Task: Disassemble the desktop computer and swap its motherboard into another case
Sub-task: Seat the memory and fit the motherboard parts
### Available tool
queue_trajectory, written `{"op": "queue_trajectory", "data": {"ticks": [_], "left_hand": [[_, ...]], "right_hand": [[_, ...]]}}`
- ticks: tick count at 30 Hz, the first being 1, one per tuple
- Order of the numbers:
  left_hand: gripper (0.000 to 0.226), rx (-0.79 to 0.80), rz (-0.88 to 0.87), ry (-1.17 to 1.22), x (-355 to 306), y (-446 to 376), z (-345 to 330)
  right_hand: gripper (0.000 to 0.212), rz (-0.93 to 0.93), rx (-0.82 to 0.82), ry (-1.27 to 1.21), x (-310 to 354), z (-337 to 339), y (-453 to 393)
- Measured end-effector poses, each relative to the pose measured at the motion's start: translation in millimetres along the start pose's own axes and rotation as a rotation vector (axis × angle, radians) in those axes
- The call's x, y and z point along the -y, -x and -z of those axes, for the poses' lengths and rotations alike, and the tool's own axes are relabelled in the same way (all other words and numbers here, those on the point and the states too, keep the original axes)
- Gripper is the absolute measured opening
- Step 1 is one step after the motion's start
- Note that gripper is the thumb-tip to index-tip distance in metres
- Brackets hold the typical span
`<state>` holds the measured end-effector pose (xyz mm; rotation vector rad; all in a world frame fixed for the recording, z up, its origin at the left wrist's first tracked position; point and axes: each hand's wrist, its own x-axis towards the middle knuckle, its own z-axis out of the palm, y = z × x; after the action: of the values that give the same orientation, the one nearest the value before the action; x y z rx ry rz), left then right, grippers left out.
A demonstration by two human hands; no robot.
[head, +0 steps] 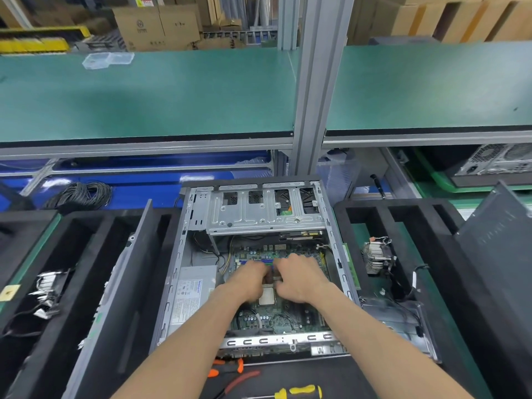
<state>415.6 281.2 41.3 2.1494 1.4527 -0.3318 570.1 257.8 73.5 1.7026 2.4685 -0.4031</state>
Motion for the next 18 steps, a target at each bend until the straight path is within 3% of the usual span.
{"op": "queue_trajectory", "data": {"ticks": [3,7,11,15,18], "left_hand": [[0.039,0.006,0.012,0.000,-2,1,1],[0.023,0.023,0.028,-0.026,-6,4,5],[0.029,0.036,0.016,-0.023,-7,7,3],[0.057,0.032,-0.029,-0.102,-5,7,-6],[0.055,-0.006,-0.057,-0.180,-6,7,-8]], "right_hand": [[0.028,-0.054,-0.093,0.024,-2,-2,-3],[0.035,-0.131,-0.143,0.033,-2,-6,-3],[0.033,-0.143,-0.060,-0.018,-1,-5,-1],[0.022,-0.138,0.045,-0.030,1,0,2],[0.022,-0.134,0.108,-0.009,1,2,4]]}}
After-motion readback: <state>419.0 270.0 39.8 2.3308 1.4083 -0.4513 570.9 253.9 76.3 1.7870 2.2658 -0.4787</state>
